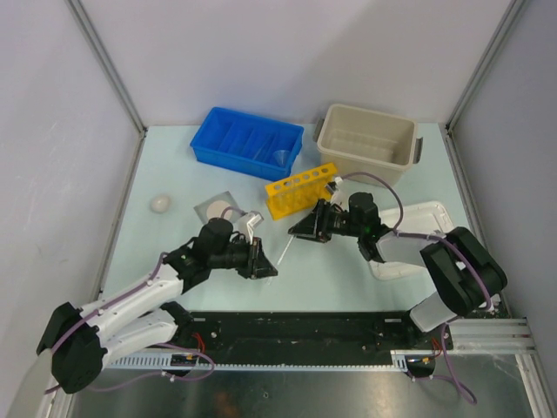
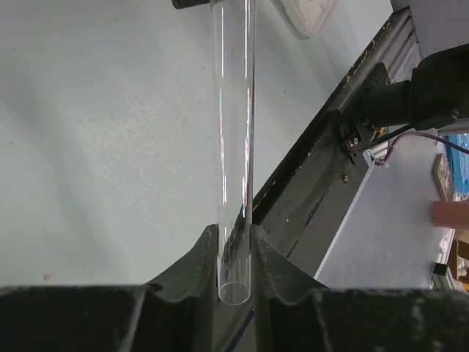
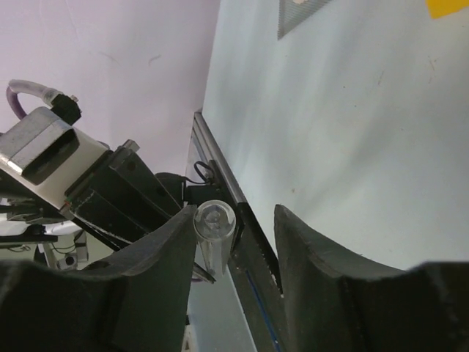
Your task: Organize the chemistry lab equipment
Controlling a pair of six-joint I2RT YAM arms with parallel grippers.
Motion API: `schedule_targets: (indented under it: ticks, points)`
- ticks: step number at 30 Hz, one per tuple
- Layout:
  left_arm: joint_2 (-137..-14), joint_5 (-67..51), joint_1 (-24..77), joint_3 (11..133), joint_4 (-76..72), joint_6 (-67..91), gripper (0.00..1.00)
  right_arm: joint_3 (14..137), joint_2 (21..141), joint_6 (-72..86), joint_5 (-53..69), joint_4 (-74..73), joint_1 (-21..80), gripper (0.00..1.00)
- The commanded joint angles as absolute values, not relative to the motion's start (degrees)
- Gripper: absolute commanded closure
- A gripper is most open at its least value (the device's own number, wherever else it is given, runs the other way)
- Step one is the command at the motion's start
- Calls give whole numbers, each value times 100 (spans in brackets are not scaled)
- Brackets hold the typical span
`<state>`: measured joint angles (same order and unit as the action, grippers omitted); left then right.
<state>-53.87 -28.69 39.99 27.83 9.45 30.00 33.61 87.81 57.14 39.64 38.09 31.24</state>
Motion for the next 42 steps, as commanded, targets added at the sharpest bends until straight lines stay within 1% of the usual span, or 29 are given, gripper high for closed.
schedule_targets:
  ticks: [1, 4, 10, 13, 17, 19, 22, 25, 26, 27, 30, 37, 42]
  points:
    - [-5434, -2985, 4051, 2708, 640, 2983, 76, 3393, 8929, 5929, 4191, 4548, 3094, 54]
    - [-5525, -2958, 4056, 2692, 580, 2987, 75, 3393, 9024, 6019, 4234, 4714, 3085, 63]
    - [-5566, -2966, 4057, 2708, 481, 3013, 73, 3393, 9144, 6124, 4259, 4883, 3056, 74]
    - [-5602, -2916, 4058, 2738, 475, 3045, 68, 3393, 9094, 6118, 4213, 4808, 3031, 78]
    - [-5719, -2840, 4053, 2808, 470, 3122, 59, 3393, 8977, 6056, 4099, 4543, 2900, 81]
    - [-5805, -2795, 4052, 2853, 471, 3151, 49, 3393, 8922, 5988, 4070, 4350, 2760, 81]
    - [-5831, -2714, 4050, 2916, 467, 3184, 29, 3393, 8822, 5815, 4046, 4001, 2514, 81]
    - [-5829, -2694, 4046, 3016, 469, 3174, 16, 3393, 8572, 5567, 3954, 3608, 2269, 82]
    - [-5846, -2705, 4049, 3068, 472, 3165, 8, 3393, 8448, 5469, 3911, 3487, 2193, 81]
    - [-5867, -2741, 4050, 3129, 473, 3151, 4, 3397, 8324, 5371, 3854, 3352, 2112, 81]
    - [-5934, -2819, 4043, 3349, 490, 3049, 1, 3528, 7925, 4954, 3617, 2710, 1834, 82]
    - [-5874, -2673, 3927, 3829, 818, 2599, 1, 4520, 7298, 3553, 2696, 803, 1551, 81]
    - [-5811, -2064, 3773, 4193, 1563, 2079, 0, 5151, 7168, 2905, 1898, 370, 1567, 80]
